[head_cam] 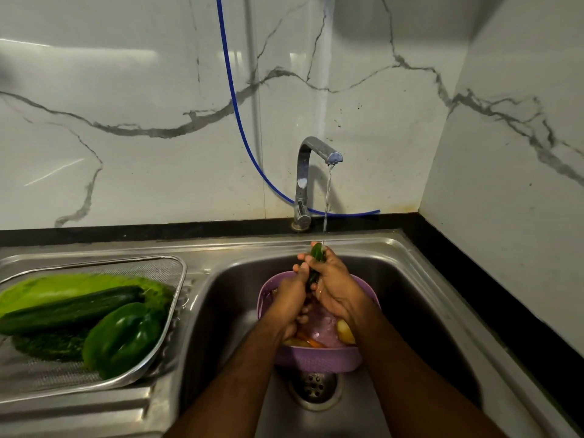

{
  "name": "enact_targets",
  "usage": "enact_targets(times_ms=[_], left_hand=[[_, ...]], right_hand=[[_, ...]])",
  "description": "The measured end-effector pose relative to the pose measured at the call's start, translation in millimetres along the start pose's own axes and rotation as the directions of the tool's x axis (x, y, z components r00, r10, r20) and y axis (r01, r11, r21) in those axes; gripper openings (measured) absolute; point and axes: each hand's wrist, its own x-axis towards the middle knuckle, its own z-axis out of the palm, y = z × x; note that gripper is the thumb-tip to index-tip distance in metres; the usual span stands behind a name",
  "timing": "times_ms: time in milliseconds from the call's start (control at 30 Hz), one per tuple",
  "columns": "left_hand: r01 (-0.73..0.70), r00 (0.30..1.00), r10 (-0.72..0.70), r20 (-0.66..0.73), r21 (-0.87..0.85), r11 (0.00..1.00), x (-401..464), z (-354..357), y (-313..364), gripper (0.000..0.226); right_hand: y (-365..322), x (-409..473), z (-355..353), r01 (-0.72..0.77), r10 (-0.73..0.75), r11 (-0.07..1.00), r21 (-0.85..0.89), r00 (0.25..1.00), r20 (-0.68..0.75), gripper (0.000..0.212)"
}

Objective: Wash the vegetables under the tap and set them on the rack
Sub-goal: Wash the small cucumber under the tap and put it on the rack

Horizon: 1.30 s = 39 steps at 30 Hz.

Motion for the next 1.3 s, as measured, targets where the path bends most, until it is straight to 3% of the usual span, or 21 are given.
enact_targets(times_ms=[100,167,233,333,400,467,533,600,733,867,1000,1100,1200,1300], left_hand=[[0.084,0.992,-0.075,0.103,-0.089,0.993,-6,-3,7,0.055],[0.103,0.984,-0.086,0.154,-0.104,0.989,-6,-4,9,0.058],[0.104,0.98,-0.091,0.177,-0.064,0.993,-9,-3,10,0.06],[0.107,0.972,-0.091,0.218,-0.06,0.992,-12,-1,10,0.059],[0.121,0.963,-0.09,0.252,-0.11,0.987,-11,0,11,0.059],[0.15,0.955,-0.093,0.28,-0.192,0.97,-8,0,11,0.059],[0.171,0.954,-0.088,0.287,-0.279,0.945,-5,-5,10,0.06],[0.171,0.96,-0.084,0.267,-0.323,0.931,-2,-8,11,0.062],[0.066,0.99,-0.035,0.134,-0.228,0.971,1,-4,8,0.059],[-0.133,0.986,0.133,0.097,-0.011,0.991,-1,1,2,0.037],[-0.146,0.988,0.144,0.049,0.055,0.988,4,6,1,0.046],[-0.059,0.998,0.059,-0.024,0.001,0.998,2,3,6,0.059],[0.025,0.999,-0.029,-0.029,-0.13,0.991,1,1,13,0.06],[0.037,0.999,-0.039,-0.013,-0.159,0.987,-1,3,15,0.06]], right_hand=[[-1,-4,3,0.035,-0.037,0.996,-0.083,0.999,-0.028,0.038],[1,-3,8,0.042,-0.071,0.98,-0.195,0.987,-0.142,0.028],[-1,-2,12,0.02,-0.083,0.966,-0.256,0.968,-0.236,0.033],[-10,-7,13,-0.075,0.021,0.983,-0.17,0.952,-0.304,0.047],[-14,-7,6,-0.082,0.069,0.996,-0.035,0.96,-0.27,0.047],[-15,-7,-1,-0.054,0.064,0.995,0.081,0.989,-0.134,0.037],[-12,-5,-6,-0.035,0.03,0.992,0.118,0.999,0.041,0.025],[-9,-4,-7,-0.031,0.018,0.994,0.104,0.992,0.124,0.023],[-8,-5,7,0.027,-0.029,0.999,-0.047,0.999,-0.036,0.028],[-7,1,10,0.018,-0.049,0.991,-0.133,0.972,-0.231,0.04],[-15,-1,2,-0.002,0.005,1.0,0.015,0.977,-0.213,0.042],[-15,-4,-7,-0.02,0.02,0.988,0.154,1.0,0.006,0.018],[-13,-2,-5,0.003,-0.021,0.992,0.128,0.99,0.136,0.019],[-9,-3,8,0.042,-0.042,0.999,-0.03,0.999,0.012,0.024]])
